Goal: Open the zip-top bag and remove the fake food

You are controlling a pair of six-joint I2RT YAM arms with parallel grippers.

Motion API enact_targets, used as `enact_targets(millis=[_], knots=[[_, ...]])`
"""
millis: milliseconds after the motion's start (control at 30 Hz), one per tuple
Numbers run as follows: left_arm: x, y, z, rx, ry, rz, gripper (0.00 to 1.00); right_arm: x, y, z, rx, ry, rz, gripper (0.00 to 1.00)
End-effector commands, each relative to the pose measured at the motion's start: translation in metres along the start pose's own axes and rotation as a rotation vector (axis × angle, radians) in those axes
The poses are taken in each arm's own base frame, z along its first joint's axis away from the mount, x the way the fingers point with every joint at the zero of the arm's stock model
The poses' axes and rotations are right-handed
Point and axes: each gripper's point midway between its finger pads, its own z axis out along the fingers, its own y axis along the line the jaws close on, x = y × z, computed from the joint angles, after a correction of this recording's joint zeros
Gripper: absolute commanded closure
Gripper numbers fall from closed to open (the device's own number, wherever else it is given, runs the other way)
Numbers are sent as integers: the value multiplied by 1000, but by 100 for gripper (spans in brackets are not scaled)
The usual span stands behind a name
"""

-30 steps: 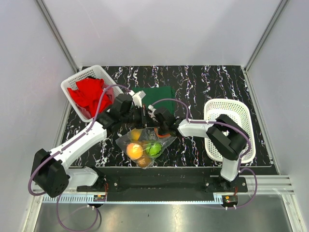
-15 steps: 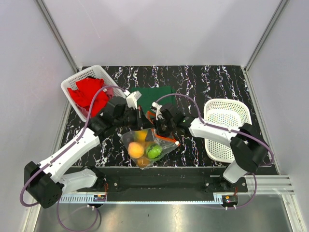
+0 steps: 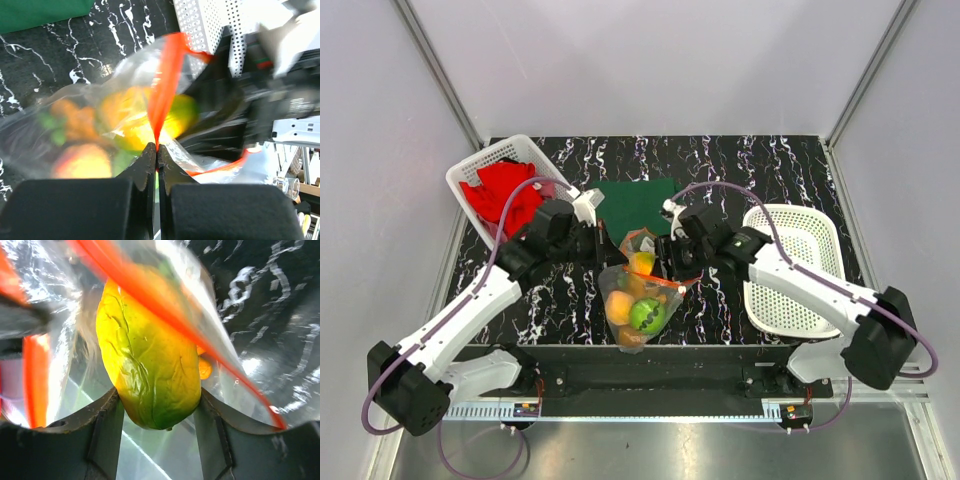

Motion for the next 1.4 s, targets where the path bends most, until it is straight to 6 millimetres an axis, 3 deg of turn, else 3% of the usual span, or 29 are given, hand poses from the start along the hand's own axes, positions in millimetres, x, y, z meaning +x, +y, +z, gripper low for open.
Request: enact_targets(millis=[0, 133, 267, 400, 467, 533, 700, 800, 900, 967, 1067, 1100, 1200, 1367], knots=[[-18, -5, -9, 14, -54, 49, 100, -25, -7, -51, 101, -107, 3, 91], [-18, -10, -8, 38, -37, 53, 100, -35, 5, -67, 53, -158, 5, 92], [-22, -26, -9, 101, -25, 28, 100, -34, 29, -65, -54, -104, 63, 95], [-29, -46, -7, 180, -42, -14, 100, -49, 40, -53, -84, -97, 133, 96], [-29, -46, -4, 174, -40, -24, 100, -61, 51, -51, -111, -96, 153, 98], [-29, -40, 1, 142, -43, -45, 100, -71, 57, -56, -115, -108, 152, 98], [-32, -4, 1, -46, -111, -96, 100, -77, 56, -101, -35, -183, 105, 98], [-40, 8, -5, -117, -174, -96, 100, -67, 40, -132, 37, -234, 104, 98], [-44, 7, -8, -121, -194, -83, 100, -56, 18, -159, 107, -278, 110, 98], [-45, 5, -10, -114, -192, -68, 100, -50, -22, -174, 259, -309, 164, 98], [-51, -1, -15, -103, -208, -36, 100, -37, -75, -181, 423, -278, 240, 100], [-54, -4, -16, -96, -212, -25, 100, -37, -103, -189, 491, -288, 304, 100], [-56, -12, -15, -67, -194, 20, 100, -20, -163, -187, 617, -233, 457, 100], [-50, -14, -3, -30, -141, -4, 100, 6, -223, -157, 641, -123, 662, 100]])
